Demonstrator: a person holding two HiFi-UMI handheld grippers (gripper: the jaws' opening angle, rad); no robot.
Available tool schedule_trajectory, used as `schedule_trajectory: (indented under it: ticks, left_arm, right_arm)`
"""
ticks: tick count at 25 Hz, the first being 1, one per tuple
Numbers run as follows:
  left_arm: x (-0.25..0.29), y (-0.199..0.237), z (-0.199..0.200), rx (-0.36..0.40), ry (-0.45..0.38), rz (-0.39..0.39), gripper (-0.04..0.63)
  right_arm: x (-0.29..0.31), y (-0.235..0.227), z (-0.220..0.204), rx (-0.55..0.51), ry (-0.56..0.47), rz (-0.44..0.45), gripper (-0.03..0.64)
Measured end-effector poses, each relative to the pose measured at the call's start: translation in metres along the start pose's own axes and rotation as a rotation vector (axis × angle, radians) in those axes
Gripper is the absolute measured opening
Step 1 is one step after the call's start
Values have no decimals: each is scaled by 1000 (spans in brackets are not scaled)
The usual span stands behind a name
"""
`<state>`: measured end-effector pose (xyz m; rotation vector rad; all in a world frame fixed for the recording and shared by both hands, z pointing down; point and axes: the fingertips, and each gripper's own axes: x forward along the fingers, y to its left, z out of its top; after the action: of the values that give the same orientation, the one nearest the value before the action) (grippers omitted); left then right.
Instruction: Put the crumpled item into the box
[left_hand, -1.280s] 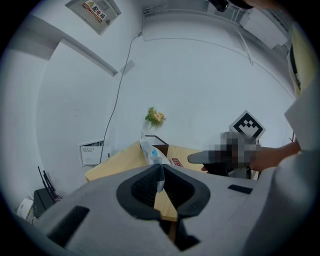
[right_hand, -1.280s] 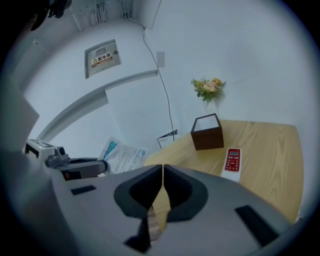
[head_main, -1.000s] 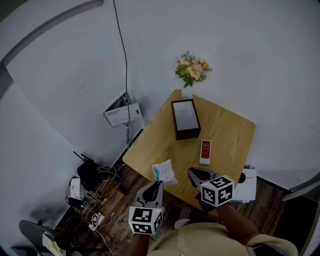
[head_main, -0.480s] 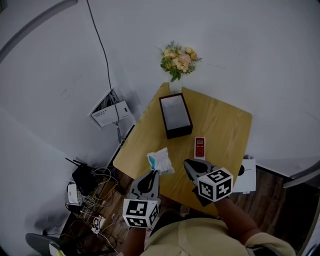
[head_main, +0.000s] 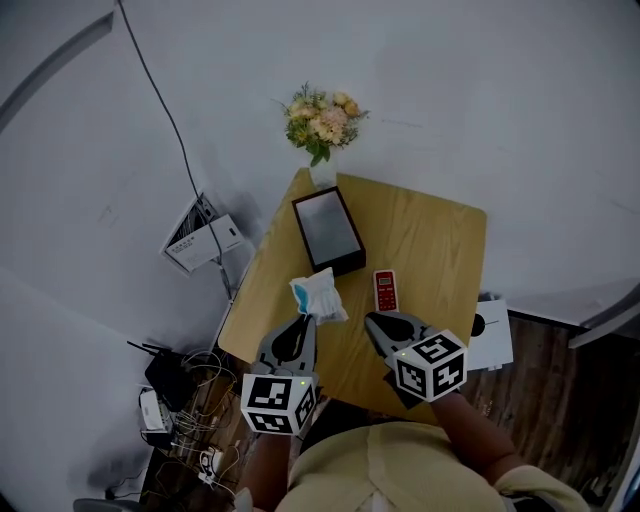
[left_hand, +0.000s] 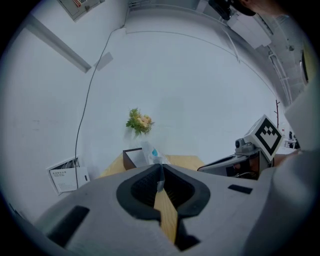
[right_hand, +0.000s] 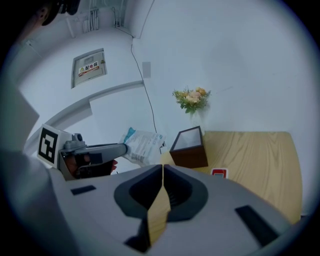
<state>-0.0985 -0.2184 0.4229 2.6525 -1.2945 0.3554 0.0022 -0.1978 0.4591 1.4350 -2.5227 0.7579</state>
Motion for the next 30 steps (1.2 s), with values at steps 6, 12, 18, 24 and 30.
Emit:
schedule_trajectory:
  ticks: [6,12,18,24,30]
  left_arm:
    - [21,8,7,10,9,-56,31]
    - [41,24,17,21,16,-115,31]
    - [60,41,21,28,28,-165,31]
    - [79,57,24,34,34,-203,31]
    - [96,71,30,42,26,-225,31]
  right_arm:
    - [7,-11,13,28,-30,-51,31]
    - [23,-20,23,62,-45,-107,31]
    - [40,-22,35,74,-57,-148,31]
    - [54,-28,45,87,-70,-187,31]
    - [65,-31,53,92,-86,-211,31]
